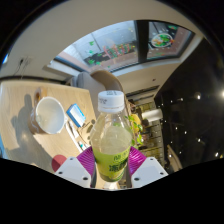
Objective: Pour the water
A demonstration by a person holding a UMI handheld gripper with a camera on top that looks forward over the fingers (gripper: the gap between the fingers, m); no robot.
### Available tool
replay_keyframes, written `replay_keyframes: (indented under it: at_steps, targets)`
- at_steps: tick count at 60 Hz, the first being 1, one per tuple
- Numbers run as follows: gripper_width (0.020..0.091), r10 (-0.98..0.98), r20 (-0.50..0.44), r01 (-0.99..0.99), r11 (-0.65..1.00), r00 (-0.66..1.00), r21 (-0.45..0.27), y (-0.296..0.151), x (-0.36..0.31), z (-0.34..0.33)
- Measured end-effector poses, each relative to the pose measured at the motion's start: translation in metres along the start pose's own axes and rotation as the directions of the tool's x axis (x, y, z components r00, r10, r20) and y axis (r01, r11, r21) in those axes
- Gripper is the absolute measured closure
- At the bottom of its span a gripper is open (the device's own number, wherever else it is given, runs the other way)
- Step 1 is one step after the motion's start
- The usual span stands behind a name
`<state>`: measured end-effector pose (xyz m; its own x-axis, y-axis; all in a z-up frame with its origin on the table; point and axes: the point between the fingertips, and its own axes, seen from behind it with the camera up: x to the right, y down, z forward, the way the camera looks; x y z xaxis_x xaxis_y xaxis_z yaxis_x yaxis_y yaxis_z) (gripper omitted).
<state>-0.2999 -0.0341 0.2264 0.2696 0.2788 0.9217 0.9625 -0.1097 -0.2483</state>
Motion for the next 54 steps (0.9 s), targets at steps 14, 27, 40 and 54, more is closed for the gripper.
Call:
replay_keyframes:
  at_steps: [14, 27, 40, 54]
  targets:
    - [0.0704, 0.556, 0.165, -0.571, 0.820, 0.814, 0.053, 0.011, 0.006, -0.014]
    - [0.0706, 0.795, 0.298, -0.822, 0.567, 0.528, -0.054, 0.045, -0.036, 0.008]
    - [0.0703, 0.835, 0.335, -0.852, 0.504, 0.437, -0.143, 0.068, -0.096, 0.032]
    - [0.0673, 0.882, 0.321, -0.893, 0.414, 0.345, -0.178, 0.082, -0.128, 0.057]
